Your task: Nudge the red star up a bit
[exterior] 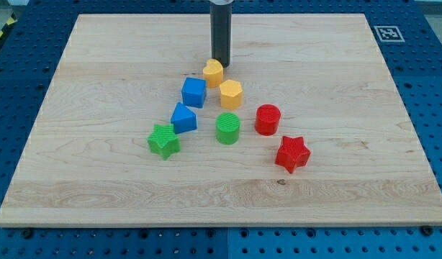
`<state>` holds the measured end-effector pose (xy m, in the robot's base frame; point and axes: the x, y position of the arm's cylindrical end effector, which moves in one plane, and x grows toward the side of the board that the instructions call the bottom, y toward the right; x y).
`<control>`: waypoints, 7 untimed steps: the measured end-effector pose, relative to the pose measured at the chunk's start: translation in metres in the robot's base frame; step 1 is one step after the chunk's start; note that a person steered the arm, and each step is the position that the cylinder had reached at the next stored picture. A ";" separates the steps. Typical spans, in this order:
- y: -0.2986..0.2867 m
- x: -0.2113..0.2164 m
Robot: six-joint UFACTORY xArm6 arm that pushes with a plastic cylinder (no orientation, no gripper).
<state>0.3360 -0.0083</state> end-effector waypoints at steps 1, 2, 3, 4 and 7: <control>0.000 -0.006; 0.000 -0.036; 0.000 -0.038; 0.014 -0.038; 0.226 0.164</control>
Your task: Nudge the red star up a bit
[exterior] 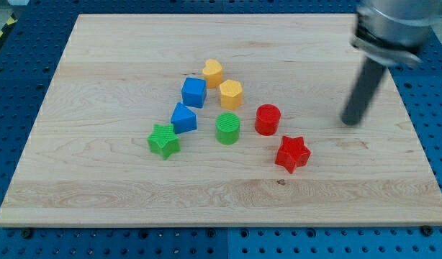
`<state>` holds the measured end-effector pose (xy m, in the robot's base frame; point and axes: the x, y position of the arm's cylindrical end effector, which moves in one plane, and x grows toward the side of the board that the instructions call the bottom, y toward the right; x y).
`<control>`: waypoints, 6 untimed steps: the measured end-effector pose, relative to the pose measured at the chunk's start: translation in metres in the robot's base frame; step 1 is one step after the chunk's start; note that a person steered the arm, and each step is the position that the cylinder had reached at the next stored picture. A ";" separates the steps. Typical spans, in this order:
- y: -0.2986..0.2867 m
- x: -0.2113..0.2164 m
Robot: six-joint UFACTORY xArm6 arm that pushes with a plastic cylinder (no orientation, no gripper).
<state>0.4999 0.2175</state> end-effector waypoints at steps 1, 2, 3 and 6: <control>0.023 0.068; 0.023 0.072; 0.023 0.074; -0.029 0.077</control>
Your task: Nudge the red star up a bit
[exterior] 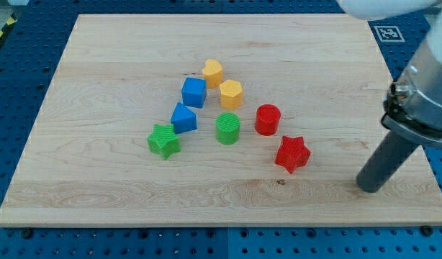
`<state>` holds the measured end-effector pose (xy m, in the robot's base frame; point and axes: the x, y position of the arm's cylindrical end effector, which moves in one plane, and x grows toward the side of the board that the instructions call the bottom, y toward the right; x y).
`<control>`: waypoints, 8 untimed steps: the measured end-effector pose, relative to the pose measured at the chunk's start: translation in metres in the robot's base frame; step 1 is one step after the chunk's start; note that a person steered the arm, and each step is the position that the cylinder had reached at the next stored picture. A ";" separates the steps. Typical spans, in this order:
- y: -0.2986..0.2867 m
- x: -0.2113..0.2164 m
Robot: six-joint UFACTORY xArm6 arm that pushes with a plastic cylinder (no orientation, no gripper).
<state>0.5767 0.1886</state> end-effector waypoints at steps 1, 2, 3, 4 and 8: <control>-0.028 -0.002; -0.061 -0.007; -0.078 -0.018; -0.080 -0.022; -0.085 -0.008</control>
